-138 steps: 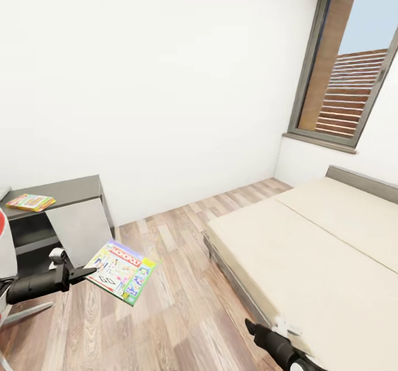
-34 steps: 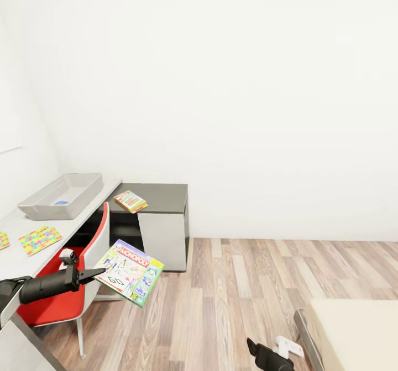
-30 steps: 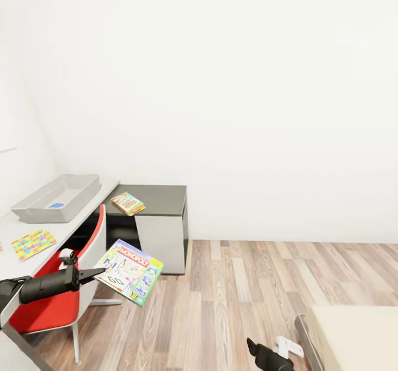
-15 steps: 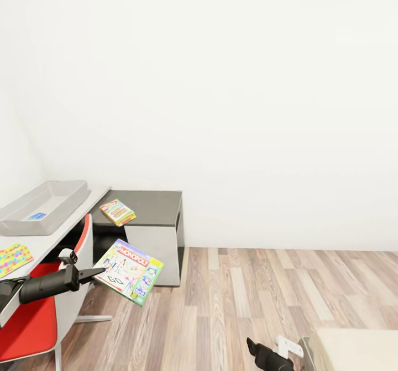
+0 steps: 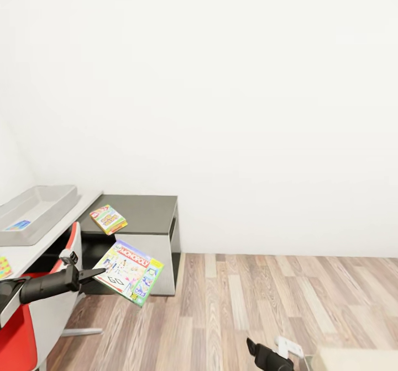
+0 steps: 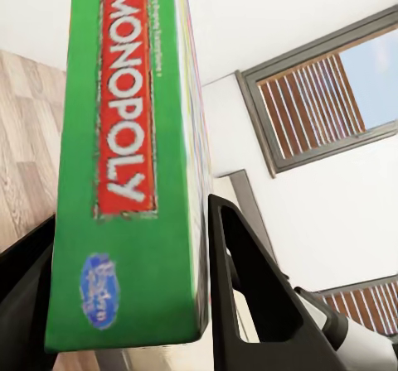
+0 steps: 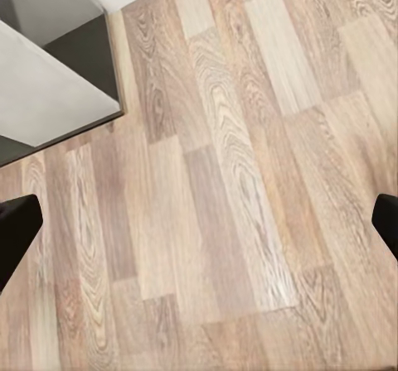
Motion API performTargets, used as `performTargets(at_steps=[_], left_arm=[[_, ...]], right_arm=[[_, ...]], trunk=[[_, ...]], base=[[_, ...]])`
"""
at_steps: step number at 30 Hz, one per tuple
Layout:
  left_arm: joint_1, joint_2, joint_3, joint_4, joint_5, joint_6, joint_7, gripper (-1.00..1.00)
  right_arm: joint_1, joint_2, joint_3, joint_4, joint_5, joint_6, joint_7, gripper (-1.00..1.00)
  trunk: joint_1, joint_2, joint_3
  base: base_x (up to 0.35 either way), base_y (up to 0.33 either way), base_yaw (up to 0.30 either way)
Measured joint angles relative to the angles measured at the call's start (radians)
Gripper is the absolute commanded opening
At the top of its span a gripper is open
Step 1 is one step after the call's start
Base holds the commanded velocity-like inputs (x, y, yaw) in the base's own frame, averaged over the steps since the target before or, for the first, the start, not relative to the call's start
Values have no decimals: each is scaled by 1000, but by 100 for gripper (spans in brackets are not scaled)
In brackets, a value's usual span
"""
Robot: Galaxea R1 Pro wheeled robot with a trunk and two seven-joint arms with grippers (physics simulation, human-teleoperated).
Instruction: Put all the toys in the child's room - the three board games (two on the bed and one on the table), the two jigsaw puzzles on the table, and the tennis ball on the table - inside the toy box on the table in the child's room.
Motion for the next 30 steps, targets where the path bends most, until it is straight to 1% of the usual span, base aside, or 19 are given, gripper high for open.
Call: performTargets(at_steps=[15,23,30], left_arm=[[0,0,7,0,0,0,0,-100],[0,1,7,0,3,4,0,-100],[0,1,3,0,4,3,0,-100]], right_arm=[[0,1,1,1,-1,-5,0,100],[0,0,2,0,-1,-5,0,100],[0,1,1,0,0,-5,-1,100]], trunk=[[0,0,0],[0,0,0],[-26,49,22]], base=[[193,-14,0],[35,0,0],[1,0,0]])
